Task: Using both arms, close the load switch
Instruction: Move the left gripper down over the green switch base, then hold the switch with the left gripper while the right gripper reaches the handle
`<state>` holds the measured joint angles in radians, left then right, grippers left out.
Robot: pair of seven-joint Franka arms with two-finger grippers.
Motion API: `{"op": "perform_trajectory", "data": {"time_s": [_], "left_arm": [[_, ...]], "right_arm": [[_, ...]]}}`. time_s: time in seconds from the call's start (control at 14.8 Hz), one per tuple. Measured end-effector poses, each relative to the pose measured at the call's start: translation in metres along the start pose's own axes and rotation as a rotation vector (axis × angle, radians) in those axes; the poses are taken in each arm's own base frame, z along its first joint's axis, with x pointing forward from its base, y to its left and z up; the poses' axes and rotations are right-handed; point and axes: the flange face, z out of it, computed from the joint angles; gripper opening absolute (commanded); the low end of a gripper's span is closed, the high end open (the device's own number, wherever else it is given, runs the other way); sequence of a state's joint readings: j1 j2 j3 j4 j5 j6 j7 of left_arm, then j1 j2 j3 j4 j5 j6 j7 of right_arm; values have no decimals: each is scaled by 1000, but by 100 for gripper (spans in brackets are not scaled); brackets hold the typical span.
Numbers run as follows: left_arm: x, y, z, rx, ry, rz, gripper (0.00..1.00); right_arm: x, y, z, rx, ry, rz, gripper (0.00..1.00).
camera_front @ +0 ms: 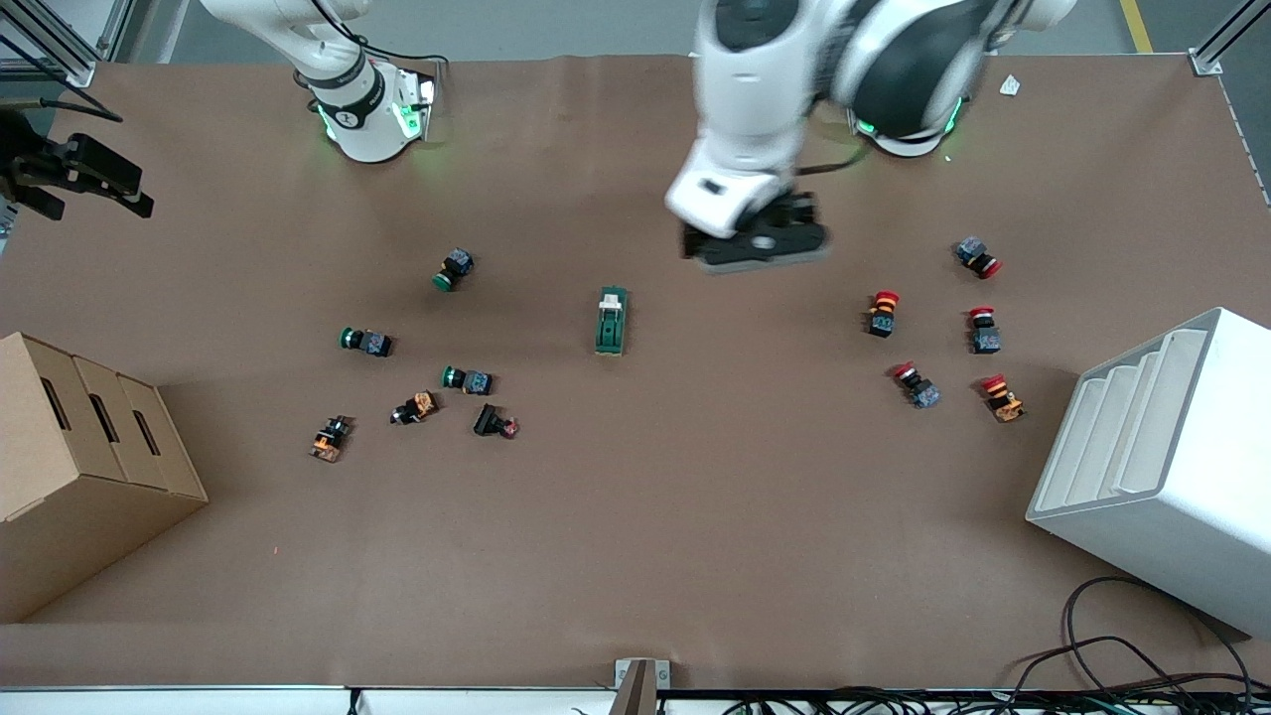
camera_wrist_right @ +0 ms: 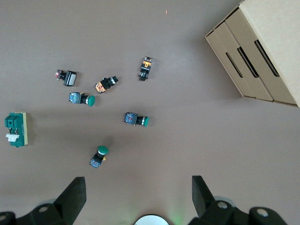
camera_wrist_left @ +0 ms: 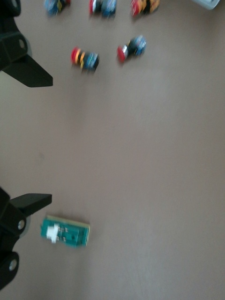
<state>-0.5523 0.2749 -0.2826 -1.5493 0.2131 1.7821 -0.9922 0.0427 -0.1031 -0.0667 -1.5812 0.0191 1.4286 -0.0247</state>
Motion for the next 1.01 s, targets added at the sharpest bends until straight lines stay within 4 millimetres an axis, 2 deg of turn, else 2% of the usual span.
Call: {"op": "perform_trajectory", "data": {"time_s": [0.2,0.4,0.54,0.81,1.01], "left_arm": [[-40,60,46,6,58,-53,100],[-83,103,98,6,113,-89,99],[-117,127,134,9,178,-103,99],[-171,152,205,-35,327,-130,99],[-193,153,249,-71,447,-137,99]], "right_arm": [[0,1,0,0,0,1,100],[3,1,4,-1,-9,2,100],[12,1,18,-2,-32,3,100],[35,3,45,-5,-54,7,100],[48,3,65,-7,-81,9,100]]}}
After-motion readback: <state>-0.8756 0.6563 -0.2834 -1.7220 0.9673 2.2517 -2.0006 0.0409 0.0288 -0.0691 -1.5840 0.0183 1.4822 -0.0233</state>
